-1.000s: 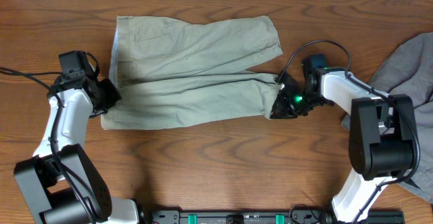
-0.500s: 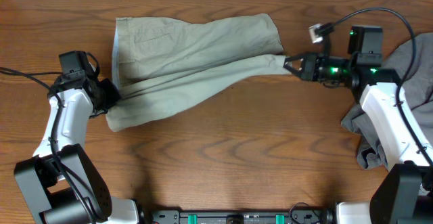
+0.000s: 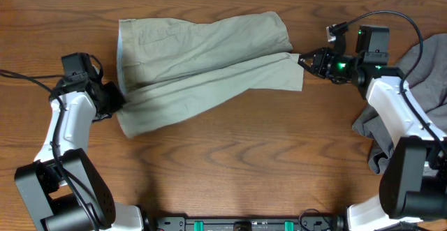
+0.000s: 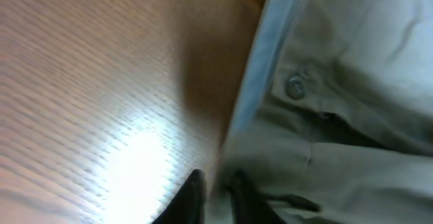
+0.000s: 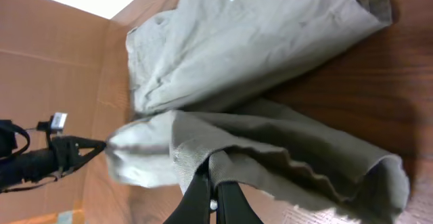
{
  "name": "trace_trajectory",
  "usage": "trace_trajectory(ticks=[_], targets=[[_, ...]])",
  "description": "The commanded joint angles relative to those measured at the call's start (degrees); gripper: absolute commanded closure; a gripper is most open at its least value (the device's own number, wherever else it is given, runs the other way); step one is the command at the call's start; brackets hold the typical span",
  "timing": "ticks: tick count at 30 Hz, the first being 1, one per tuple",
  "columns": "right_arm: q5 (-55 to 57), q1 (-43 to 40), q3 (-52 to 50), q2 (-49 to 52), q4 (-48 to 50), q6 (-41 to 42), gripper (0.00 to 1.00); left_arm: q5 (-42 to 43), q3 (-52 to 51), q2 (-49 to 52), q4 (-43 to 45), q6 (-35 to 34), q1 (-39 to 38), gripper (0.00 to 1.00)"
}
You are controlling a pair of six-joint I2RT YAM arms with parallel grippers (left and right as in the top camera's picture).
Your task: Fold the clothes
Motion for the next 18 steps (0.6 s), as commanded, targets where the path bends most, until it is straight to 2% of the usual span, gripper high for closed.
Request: trace_trajectory(ticks=[1,7,10,13,18], targets=[[-4.26,-0.98,0.26,0.46,1.38,-1.55,0.99,-1.11,-0.15,-1.42,-1.95,-0.20,0.37,0.64],[-5.86,-1.01,0.26,0.46,1.97,-2.60,0.99,4.72,-0.15,-5.66,-9.16,-0.48,0.35,0.41],[-5.84,-1.01,0.26,0.46,1.90,-2.60,0.99,4.72,-0.33,-5.66,-16.81,-4.22,0.35,0.40],[-5.81,-1.01,0.26,0.46,1.92,-2.60,0.99,4.76,-1.66,-5.62,-20.68,-6.34,0.35,0.40],[-5.64,-1.01,0.24,0.46,1.92,-2.60,0.99,5.70,-6.51,-5.62,-19.12,-8.28,0.35,0.40]])
